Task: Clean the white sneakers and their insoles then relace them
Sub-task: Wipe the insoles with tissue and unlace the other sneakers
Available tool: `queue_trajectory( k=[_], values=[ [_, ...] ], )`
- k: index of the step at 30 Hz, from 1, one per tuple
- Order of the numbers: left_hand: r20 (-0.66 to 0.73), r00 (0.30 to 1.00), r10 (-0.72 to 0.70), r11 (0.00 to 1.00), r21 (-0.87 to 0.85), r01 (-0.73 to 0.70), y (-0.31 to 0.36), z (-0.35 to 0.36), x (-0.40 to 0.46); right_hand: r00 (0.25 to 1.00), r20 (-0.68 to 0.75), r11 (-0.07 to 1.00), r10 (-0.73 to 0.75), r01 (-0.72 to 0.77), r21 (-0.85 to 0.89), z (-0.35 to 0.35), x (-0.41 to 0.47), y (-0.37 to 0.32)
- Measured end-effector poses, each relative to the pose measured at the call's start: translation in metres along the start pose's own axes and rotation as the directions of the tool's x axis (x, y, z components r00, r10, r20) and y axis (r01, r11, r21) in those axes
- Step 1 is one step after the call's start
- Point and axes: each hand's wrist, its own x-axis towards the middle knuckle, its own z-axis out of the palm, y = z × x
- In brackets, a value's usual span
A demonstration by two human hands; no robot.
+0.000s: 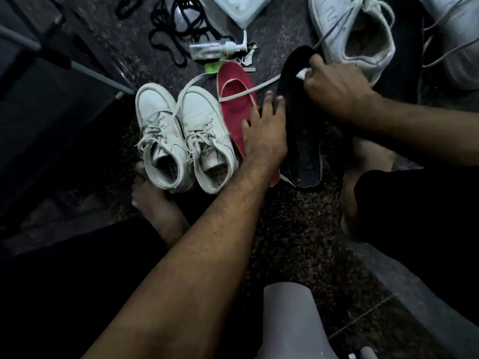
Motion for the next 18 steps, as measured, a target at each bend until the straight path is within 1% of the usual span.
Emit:
queue_trajectory(
  k=[1, 2, 3, 4, 5, 6, 7, 8, 9, 10, 11, 12, 13, 14, 15, 16, 18],
  values=[
    [-0.002, 1.000, 0.001, 1.000, -0.004, -0.001, 0.000, 0.000, 0.000, 0.999, -0.007, 0.999, 0.041, -0.041, 0.015, -0.001, 0.006, -0.002],
    [-0.007, 1.000, 0.002, 1.000, -0.010, -0.002, -0.001, 0.001, 0.000, 0.999, -0.015, 0.999, 0.033, -0.033, 0.010, -0.001, 0.008, -0.004],
    [-0.014, 1.000, 0.002, 1.000, -0.020, -0.002, -0.001, 0.001, 0.000, 0.998, -0.016, 0.999, -0.055, 0.054, -0.004, 0.001, 0.008, -0.007],
    [-0.019, 1.000, -0.002, 0.999, -0.035, 0.002, -0.002, 0.002, 0.000, 0.985, -0.007, 0.985, -0.173, 0.173, -0.009, 0.002, 0.004, -0.012],
    [-0.022, 1.000, -0.009, 0.998, -0.054, 0.008, -0.003, 0.003, 0.000, 0.949, 0.001, 0.949, -0.314, 0.314, -0.017, 0.006, 0.000, -0.015],
    [-0.023, 1.000, -0.015, 0.997, -0.072, 0.013, -0.004, 0.003, 0.001, 0.900, 0.044, 0.899, -0.435, 0.436, -0.040, 0.009, -0.006, -0.018],
    [-0.020, 1.000, -0.016, 0.996, -0.083, 0.014, -0.005, 0.003, 0.001, 0.861, 0.091, 0.858, -0.501, 0.508, -0.084, 0.013, -0.013, -0.016],
    [-0.016, 1.000, -0.014, 0.996, -0.088, 0.012, -0.006, 0.003, 0.001, 0.847, 0.105, 0.832, -0.521, 0.532, -0.156, 0.015, -0.015, -0.013],
    [-0.010, 1.000, -0.010, 0.996, -0.087, 0.009, -0.006, 0.002, 0.000, 0.869, 0.085, 0.834, -0.488, 0.492, -0.247, 0.016, -0.011, -0.008],
    [-0.004, 1.000, -0.008, 0.996, -0.084, 0.008, -0.005, 0.002, -0.001, 0.914, 0.047, 0.867, -0.402, 0.397, -0.300, 0.016, -0.004, -0.002],
    [0.000, 1.000, -0.009, 0.997, -0.081, 0.009, -0.004, 0.002, -0.002, 0.962, -0.005, 0.919, -0.274, 0.261, -0.295, 0.014, 0.003, 0.002],
    [0.002, 1.000, -0.010, 0.997, -0.082, 0.010, -0.003, 0.002, -0.002, 0.982, -0.062, 0.958, -0.178, 0.158, -0.237, 0.011, 0.010, 0.004],
    [0.001, 1.000, -0.013, 0.996, -0.087, 0.013, -0.003, 0.001, -0.002, 0.987, -0.085, 0.977, -0.134, 0.117, -0.176, 0.012, 0.016, 0.004],
    [-0.002, 1.000, -0.017, 0.995, -0.097, 0.016, -0.003, 0.002, -0.003, 0.986, -0.104, 0.983, -0.134, 0.119, -0.138, 0.013, 0.018, -0.001],
    [-0.006, 1.000, -0.018, 0.994, -0.107, 0.017, -0.004, 0.002, -0.003, 0.983, -0.069, 0.980, -0.170, 0.161, -0.116, 0.016, 0.016, -0.009],
    [-0.010, 1.000, -0.017, 0.993, -0.117, 0.015, -0.004, 0.003, -0.003, 0.973, -0.026, 0.970, -0.231, 0.228, -0.081, 0.016, 0.009, -0.017],
    [-0.011, 1.000, -0.014, 0.990, -0.138, 0.012, -0.006, 0.005, -0.003, 0.929, 0.072, 0.931, -0.364, 0.365, -0.004, 0.014, -0.010, -0.028]
  ],
)
